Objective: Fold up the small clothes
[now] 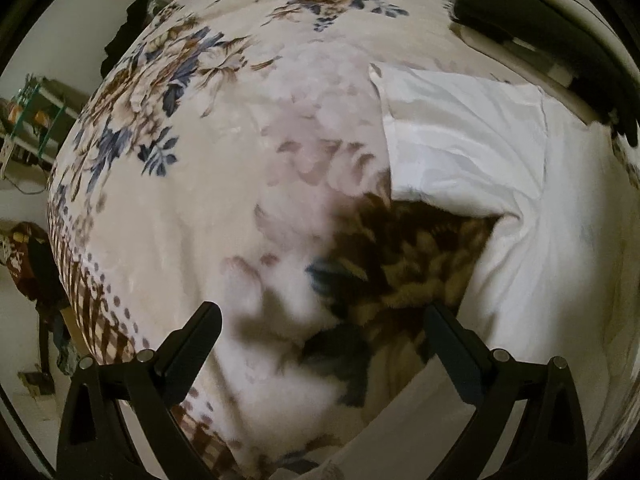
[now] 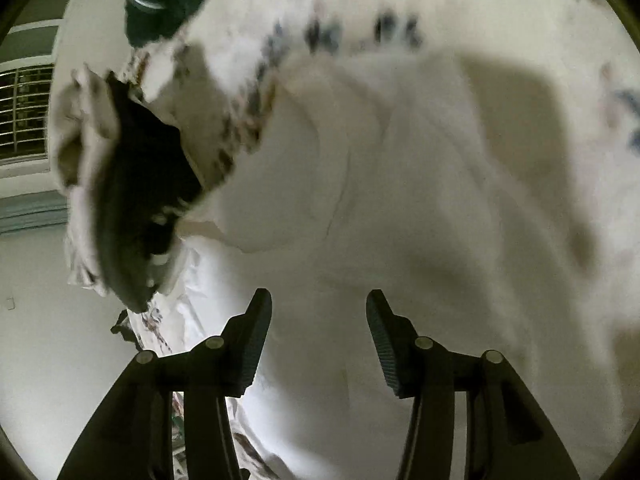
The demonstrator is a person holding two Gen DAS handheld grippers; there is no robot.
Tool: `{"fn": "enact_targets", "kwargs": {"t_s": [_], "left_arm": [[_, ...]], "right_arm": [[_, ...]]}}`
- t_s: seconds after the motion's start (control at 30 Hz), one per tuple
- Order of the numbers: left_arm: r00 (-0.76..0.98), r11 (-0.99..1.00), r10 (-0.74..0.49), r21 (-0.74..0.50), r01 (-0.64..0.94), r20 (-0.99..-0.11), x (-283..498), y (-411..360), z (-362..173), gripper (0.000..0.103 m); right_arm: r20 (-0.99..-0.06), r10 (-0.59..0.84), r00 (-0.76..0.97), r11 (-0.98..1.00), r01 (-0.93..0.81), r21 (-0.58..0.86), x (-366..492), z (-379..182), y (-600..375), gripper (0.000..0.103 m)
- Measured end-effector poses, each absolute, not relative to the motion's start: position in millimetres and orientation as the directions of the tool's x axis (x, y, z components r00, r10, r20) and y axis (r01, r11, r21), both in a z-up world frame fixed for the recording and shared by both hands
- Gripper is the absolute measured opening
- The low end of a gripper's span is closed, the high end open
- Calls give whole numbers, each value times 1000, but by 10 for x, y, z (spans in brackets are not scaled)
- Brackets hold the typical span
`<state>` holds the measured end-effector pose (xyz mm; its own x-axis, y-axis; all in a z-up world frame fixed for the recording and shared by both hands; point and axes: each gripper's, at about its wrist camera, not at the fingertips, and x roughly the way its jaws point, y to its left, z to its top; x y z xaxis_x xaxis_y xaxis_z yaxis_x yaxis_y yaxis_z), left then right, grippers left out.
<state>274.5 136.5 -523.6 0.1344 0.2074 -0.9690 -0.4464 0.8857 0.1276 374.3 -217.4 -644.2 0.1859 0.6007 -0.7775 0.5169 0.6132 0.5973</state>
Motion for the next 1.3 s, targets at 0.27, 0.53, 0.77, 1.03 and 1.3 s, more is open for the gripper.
{"fn": "enact_targets", "kwargs": {"t_s": [0.27, 0.53, 0.77, 1.03, 1.3], "left_arm": [[147, 879, 158, 71, -472, -977, 2878, 1465, -5241, 103], [137, 865, 112, 29, -501, -984, 2953, 1448, -5306, 103], [129, 890, 127, 56, -452, -984, 2960, 1299, -5305, 103], [139, 910, 150, 82, -407, -979, 2985, 1234, -5266, 103], [156, 884, 73, -9, -467, -985, 3029, 1432, -5290, 103]], "right_arm": [[-671, 697, 253, 539, 432, 723, 3358, -6143, -2006, 53], [-827, 549, 126, 595, 636, 492, 2523, -6359, -2399, 55], [-822, 537, 190, 457, 754, 473, 2186, -6718, -2314, 3], [-914, 405, 24, 725, 600, 337, 2074, -6528, -2118, 3], [-868, 497, 24, 729, 530, 432, 2134, -6234, -2165, 51]]}}
